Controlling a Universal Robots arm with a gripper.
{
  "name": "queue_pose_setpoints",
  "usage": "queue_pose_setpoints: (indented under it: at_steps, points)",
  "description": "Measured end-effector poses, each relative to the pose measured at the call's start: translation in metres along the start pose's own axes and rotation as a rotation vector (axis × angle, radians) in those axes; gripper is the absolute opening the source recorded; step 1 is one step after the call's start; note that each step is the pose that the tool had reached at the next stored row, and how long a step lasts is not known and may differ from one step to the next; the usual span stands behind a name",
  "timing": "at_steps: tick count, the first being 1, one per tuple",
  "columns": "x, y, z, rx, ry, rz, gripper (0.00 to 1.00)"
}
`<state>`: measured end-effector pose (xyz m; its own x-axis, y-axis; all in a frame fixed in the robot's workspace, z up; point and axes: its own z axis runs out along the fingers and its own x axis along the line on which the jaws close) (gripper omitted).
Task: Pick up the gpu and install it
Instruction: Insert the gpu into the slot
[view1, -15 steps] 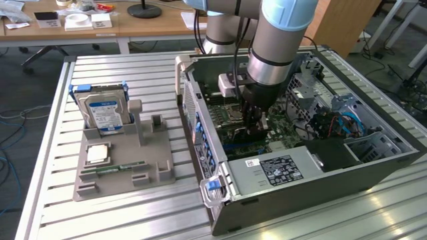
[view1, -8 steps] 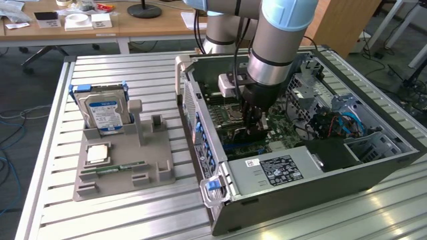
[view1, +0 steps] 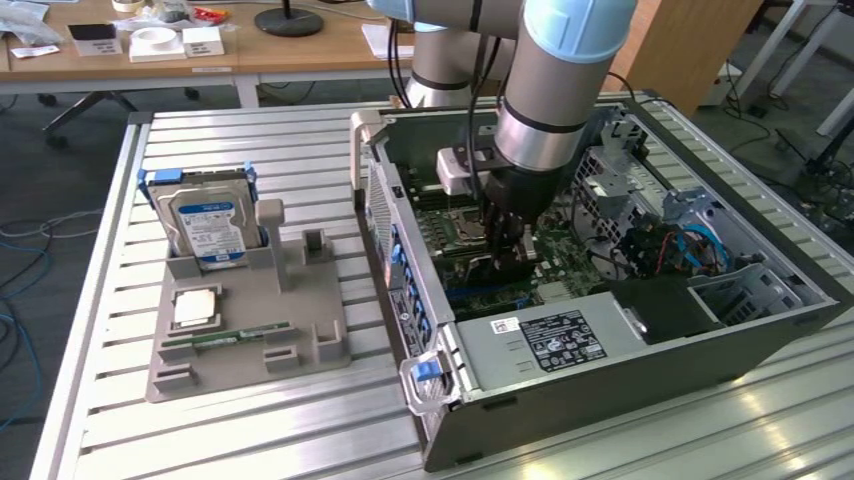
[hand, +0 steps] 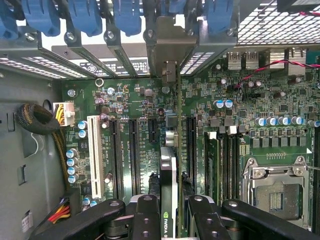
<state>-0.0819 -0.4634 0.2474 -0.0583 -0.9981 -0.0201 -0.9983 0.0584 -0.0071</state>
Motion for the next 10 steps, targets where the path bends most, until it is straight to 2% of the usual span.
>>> queue_pose_setpoints:
  at_steps: [10]
  points:
    - [0.0002, 0.0001, 0.0019, 0.0035, 0.0, 0.0, 0.27]
